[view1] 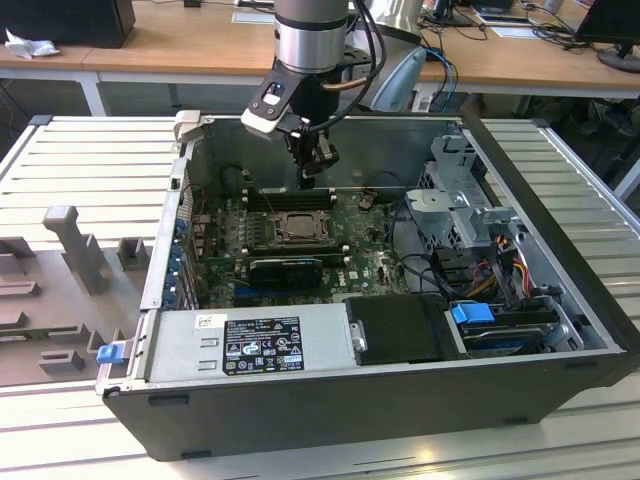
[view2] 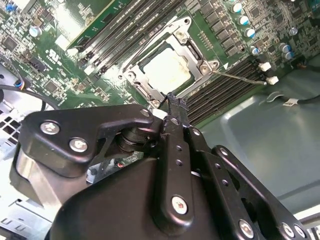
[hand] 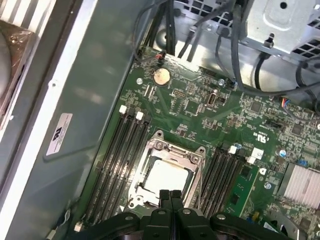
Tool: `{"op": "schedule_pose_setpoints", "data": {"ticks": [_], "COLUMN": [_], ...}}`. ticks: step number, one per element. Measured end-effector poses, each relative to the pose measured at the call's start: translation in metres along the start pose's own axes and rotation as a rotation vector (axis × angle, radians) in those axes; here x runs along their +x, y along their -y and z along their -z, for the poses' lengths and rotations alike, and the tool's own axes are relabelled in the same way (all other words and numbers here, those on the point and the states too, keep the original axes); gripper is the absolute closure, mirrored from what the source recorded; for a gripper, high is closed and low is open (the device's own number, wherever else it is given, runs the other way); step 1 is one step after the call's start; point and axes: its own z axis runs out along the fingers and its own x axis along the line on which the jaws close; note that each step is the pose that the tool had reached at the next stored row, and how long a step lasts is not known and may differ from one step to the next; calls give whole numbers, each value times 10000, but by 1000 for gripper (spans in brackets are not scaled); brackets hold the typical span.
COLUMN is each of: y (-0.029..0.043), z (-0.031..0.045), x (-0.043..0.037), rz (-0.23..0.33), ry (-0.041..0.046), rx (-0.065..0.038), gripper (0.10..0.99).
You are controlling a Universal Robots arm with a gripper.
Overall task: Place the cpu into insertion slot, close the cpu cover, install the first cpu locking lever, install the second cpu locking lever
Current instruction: 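Install the first cpu locking lever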
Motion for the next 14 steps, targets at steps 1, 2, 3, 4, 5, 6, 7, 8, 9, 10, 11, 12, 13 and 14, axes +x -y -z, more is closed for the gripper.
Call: {"op": "schedule_pose_setpoints", "data": {"ticks": [1,2,3,4,5,6,7,8,9,10,11,12,13,14], "y": [0,0,0,0,0,0,0,0,0,0,0,0,0,0], "z": [0,0,0,0,0,0,0,0,0,0,0,0,0,0], "x": [0,0,0,0,0,0,0,0,0,0,0,0,0,0], "rz": [106,251,323,454,542,613,724,816,912,990,1085,1205,1276,1335], "ry": [-2,-5,-7,-10,-12,-14,-16,-18,-20,-22,-25,-27,-29,-30], "rx": [0,1,0,0,1,1,0,1,1,1,1,1,1,1], "gripper": [980,980,980,980,980,980,980,980,980,980,980,980,980,980]}}
